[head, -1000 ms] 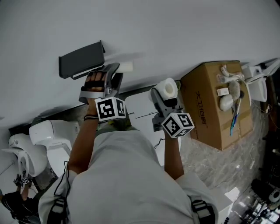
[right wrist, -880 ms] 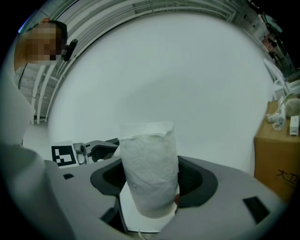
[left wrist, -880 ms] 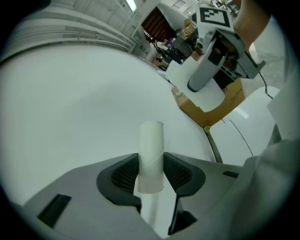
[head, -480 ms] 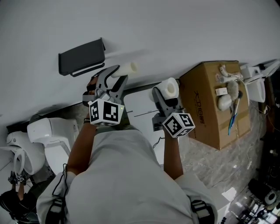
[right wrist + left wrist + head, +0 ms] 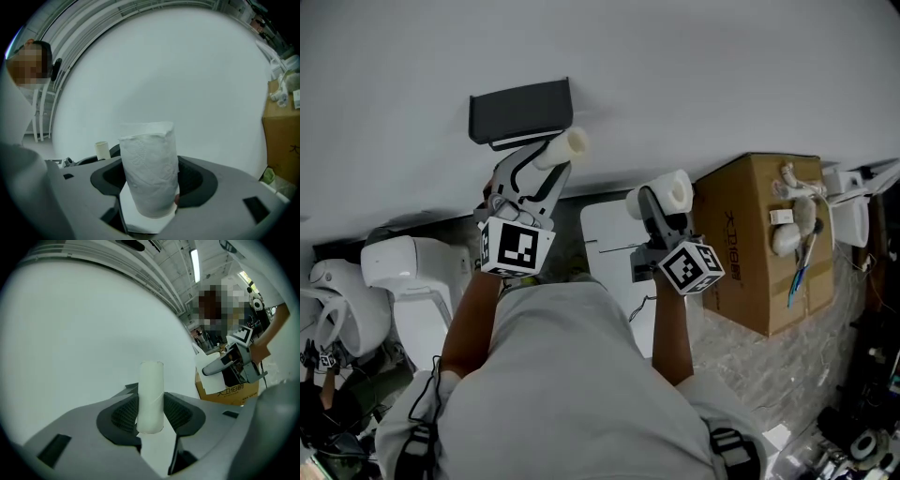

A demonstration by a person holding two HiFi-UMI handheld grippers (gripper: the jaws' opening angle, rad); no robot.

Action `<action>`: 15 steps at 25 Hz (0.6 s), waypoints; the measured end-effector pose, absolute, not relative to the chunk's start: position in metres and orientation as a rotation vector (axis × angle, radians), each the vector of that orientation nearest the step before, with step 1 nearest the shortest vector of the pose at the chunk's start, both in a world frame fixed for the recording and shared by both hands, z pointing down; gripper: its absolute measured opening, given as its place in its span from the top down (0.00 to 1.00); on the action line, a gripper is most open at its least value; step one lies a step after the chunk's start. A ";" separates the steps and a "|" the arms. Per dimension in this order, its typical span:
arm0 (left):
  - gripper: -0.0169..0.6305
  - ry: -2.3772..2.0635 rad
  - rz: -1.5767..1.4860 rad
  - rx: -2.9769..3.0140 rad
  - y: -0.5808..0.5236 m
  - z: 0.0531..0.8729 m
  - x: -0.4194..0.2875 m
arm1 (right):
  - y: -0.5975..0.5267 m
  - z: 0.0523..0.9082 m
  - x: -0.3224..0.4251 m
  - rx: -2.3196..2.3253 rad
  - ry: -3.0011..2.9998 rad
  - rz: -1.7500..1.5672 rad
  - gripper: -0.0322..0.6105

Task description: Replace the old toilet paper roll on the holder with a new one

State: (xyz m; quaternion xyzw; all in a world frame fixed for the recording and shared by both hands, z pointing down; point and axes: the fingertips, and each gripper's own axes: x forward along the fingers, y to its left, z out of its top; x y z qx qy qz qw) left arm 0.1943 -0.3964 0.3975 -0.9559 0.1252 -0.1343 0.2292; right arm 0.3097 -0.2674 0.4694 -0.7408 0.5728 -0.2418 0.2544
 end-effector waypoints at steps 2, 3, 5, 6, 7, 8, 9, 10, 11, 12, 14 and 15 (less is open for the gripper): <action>0.68 0.372 -0.357 -2.640 -0.403 0.393 0.178 | -0.272 0.468 0.301 -1.966 1.527 -0.682 0.47; 0.68 0.385 -0.349 -2.643 -0.406 0.391 0.170 | -0.274 0.467 0.298 -1.939 1.510 -0.690 0.47; 0.68 0.410 -0.337 -2.647 -0.412 0.387 0.155 | -0.276 0.464 0.294 -1.892 1.469 -0.696 0.47; 0.68 0.424 -0.334 -2.649 -0.416 0.387 0.148 | -0.276 0.463 0.293 -1.890 1.448 -0.697 0.47; 0.68 0.437 -0.333 -2.651 -0.420 0.386 0.142 | -0.275 0.461 0.294 -1.904 1.428 -0.695 0.47; 0.68 0.451 -0.331 -2.652 -0.424 0.386 0.135 | -0.273 0.460 0.296 -1.923 1.405 -0.694 0.47; 0.68 0.465 -0.329 -2.653 -0.427 0.385 0.129 | -0.272 0.460 0.297 -1.930 1.377 -0.697 0.47; 0.68 0.478 -0.326 -2.654 -0.431 0.384 0.122 | -0.272 0.461 0.297 -1.920 1.342 -0.706 0.47; 0.68 0.492 -0.323 -2.654 -0.434 0.383 0.116 | -0.273 0.461 0.296 -1.888 1.301 -0.720 0.47; 0.68 0.507 -0.319 -2.651 -0.437 0.382 0.110 | -0.276 0.461 0.295 -1.842 1.260 -0.734 0.47; 0.68 0.543 -0.311 -2.641 -0.446 0.379 0.098 | -0.286 0.457 0.292 -1.759 1.224 -0.737 0.47; 0.68 0.563 -0.310 -2.637 -0.450 0.377 0.092 | -0.292 0.455 0.291 -1.731 1.221 -0.734 0.47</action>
